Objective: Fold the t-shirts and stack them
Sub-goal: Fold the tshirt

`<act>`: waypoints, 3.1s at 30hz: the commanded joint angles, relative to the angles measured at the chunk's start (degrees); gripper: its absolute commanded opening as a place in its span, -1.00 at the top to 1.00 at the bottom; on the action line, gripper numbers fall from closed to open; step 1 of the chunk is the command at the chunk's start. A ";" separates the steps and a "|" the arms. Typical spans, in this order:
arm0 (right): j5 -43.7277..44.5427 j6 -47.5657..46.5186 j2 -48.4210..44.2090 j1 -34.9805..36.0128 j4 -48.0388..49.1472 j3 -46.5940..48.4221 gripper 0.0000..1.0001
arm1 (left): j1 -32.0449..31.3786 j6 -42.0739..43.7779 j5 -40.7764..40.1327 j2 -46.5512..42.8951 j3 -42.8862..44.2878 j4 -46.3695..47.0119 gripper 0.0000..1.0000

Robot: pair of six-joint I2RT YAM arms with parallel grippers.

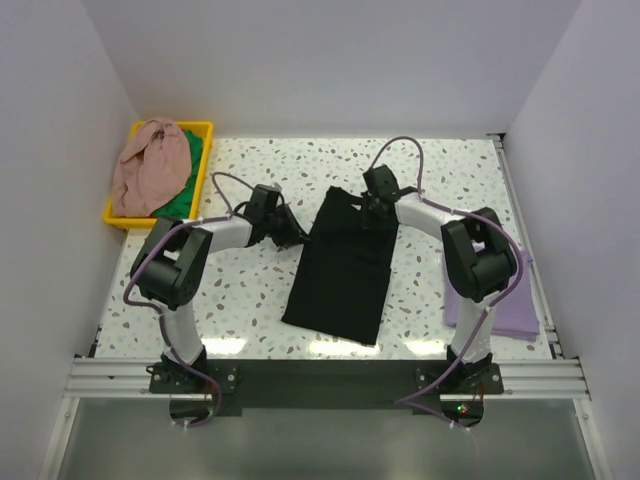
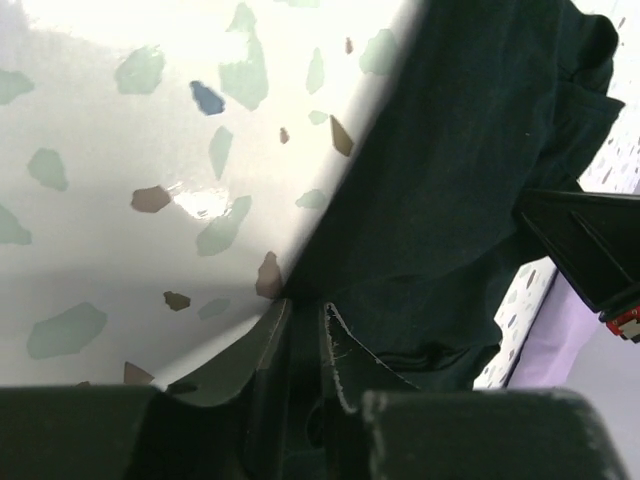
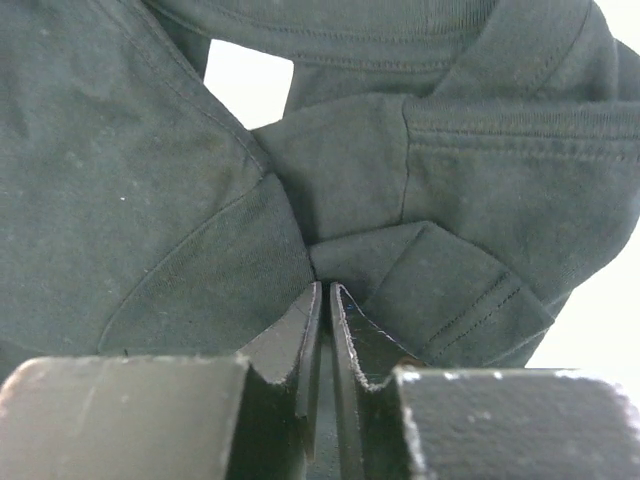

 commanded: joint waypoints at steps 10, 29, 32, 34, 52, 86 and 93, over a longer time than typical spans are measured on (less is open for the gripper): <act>-1.42 -0.08 9.44 0.23 -1.37 11.36 0.72 | 1.01 1.99 2.14 -3.70 2.08 0.96 0.44; -6.44 1.76 25.63 -1.62 -6.73 36.58 0.34 | 6.46 2.96 5.39 -6.43 0.05 1.49 0.41; -6.44 1.94 24.40 -1.88 -5.85 37.82 0.08 | 6.46 3.22 6.01 -6.52 -0.21 1.75 0.37; -7.67 2.29 22.39 -2.23 -5.15 38.18 -0.07 | 6.46 3.40 6.44 -6.87 -0.74 2.10 0.35; -7.05 6.77 7.96 -1.62 0.65 23.07 0.37 | 6.46 3.13 8.20 -10.21 -4.51 3.77 0.30; -13.99 14.15 -24.89 -3.99 -1.72 -11.72 -0.04 | -0.75 7.35 10.06 -28.31 -28.42 7.55 -0.16; -16.19 15.83 -40.70 -3.90 -3.56 -31.67 -0.03 | -4.26 6.30 5.39 -28.14 -30.18 4.74 -0.01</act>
